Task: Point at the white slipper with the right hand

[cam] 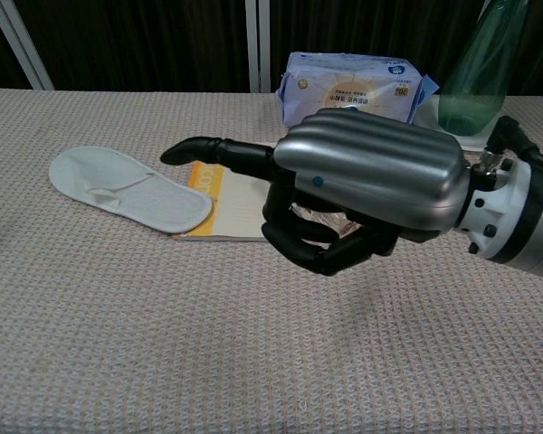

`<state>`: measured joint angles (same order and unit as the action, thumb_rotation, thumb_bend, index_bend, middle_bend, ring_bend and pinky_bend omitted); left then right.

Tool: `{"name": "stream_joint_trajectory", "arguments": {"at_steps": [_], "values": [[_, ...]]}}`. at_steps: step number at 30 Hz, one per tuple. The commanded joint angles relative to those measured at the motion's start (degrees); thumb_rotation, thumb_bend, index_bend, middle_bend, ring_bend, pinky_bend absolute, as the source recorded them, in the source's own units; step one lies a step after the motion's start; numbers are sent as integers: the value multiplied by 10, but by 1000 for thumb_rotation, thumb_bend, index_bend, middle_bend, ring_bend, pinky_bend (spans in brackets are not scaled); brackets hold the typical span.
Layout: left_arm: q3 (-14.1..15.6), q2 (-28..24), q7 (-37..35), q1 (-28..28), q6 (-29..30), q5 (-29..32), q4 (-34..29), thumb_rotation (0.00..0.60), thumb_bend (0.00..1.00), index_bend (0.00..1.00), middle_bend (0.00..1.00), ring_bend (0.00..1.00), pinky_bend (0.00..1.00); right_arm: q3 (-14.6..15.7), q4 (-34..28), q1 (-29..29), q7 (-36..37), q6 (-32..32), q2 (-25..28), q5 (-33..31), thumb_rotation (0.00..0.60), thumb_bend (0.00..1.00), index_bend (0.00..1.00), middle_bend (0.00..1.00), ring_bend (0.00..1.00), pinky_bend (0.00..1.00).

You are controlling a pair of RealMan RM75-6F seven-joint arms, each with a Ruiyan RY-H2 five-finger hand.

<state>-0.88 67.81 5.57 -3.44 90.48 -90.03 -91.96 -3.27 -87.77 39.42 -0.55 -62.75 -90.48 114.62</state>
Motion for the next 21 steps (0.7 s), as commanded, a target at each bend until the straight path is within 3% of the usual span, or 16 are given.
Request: {"name": "stream_joint_trajectory", "arguments": {"at_steps": [1, 9, 21], "values": [[-1, 1, -2, 1, 0, 2, 1, 600, 91, 114, 301, 291, 273, 6, 60, 16, -27, -44, -66, 32, 600, 954, 0, 919, 1000, 1000], [-2, 2, -3, 2, 1, 1, 3, 600, 91, 114, 301, 291, 273, 15, 116, 15, -61, -98, -112, 44, 600, 1000, 0, 919, 1000, 1000], [-7, 2, 1, -5, -9, 0, -3, 600, 90, 114, 301, 291, 273, 27, 111, 21, -64, -105, -107, 20, 600, 1000, 0, 918, 1000, 1000]]}}
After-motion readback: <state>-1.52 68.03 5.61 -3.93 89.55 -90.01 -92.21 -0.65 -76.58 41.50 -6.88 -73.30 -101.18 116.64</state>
